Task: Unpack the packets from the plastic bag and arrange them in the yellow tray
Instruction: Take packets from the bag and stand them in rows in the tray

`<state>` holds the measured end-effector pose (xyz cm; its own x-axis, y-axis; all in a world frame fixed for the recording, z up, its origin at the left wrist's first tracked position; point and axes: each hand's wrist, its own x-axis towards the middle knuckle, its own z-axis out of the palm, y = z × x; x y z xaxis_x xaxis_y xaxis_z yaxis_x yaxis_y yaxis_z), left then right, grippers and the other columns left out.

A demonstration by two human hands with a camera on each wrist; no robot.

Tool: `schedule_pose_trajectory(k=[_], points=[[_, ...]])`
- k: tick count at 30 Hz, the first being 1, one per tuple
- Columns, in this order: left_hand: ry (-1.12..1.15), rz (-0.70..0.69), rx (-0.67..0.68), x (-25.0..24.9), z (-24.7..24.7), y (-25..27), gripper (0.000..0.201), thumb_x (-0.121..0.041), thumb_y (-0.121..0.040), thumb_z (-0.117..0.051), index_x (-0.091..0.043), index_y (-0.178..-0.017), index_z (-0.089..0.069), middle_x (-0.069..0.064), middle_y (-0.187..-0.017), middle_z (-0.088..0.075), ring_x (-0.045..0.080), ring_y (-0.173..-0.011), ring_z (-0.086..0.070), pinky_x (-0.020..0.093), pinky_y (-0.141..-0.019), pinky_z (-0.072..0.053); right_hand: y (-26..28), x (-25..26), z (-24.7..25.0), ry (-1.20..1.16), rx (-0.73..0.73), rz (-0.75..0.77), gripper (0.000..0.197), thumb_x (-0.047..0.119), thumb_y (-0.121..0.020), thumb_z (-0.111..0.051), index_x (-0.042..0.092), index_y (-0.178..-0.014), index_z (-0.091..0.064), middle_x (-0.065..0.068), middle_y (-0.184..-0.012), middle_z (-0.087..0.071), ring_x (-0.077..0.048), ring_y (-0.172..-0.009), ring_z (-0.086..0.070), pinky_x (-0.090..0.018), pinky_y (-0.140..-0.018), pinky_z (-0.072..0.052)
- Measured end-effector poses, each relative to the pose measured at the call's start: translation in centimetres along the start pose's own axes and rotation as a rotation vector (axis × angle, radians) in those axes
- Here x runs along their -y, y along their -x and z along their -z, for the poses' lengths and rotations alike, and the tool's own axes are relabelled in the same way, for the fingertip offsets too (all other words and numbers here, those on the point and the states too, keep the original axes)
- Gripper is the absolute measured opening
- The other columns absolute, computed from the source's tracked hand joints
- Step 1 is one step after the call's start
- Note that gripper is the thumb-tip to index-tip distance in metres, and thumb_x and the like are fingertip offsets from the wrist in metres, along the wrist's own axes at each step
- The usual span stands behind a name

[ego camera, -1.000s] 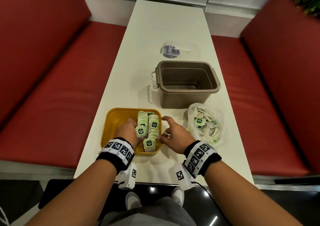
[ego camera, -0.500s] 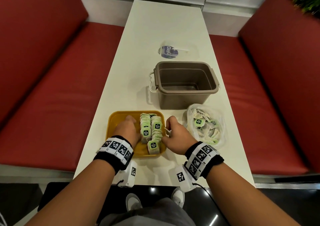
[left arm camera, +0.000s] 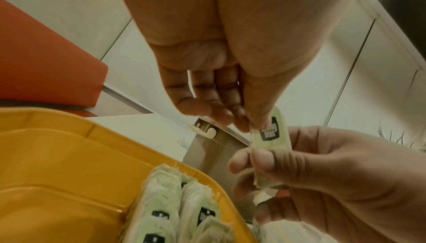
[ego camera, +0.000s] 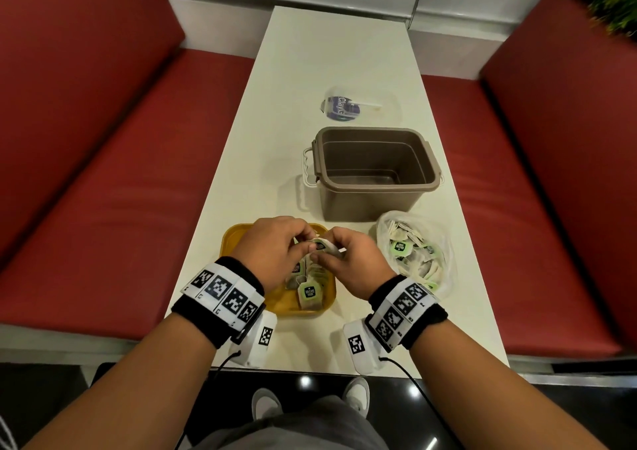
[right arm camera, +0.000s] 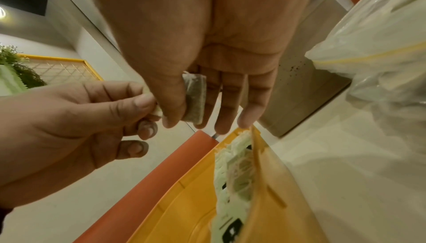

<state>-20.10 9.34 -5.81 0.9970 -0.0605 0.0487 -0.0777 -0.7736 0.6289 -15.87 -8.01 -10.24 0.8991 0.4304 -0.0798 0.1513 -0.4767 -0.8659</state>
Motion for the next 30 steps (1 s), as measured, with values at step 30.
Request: schedule_pose_trajectory(k=[30], points=[[-0.111, 0.398, 0.222, 4.3, -4.4, 0.9, 0.010, -0.017, -0.087, -0.067, -0.025, -0.086, -0.060, -0.002, -0.087, -0.064, 0.020, -0.083, -0.061, 0.029, -0.074, -0.050, -0.4, -2.5, -0.1, 0.250, 0.168, -0.281, 0.053, 0.024, -0.092, -0.057, 0.022, -0.140, -0.035, -0.002, -0.079, -0.071, -0.016, -0.068, -0.065, -0.037, -0.074, -0.057]])
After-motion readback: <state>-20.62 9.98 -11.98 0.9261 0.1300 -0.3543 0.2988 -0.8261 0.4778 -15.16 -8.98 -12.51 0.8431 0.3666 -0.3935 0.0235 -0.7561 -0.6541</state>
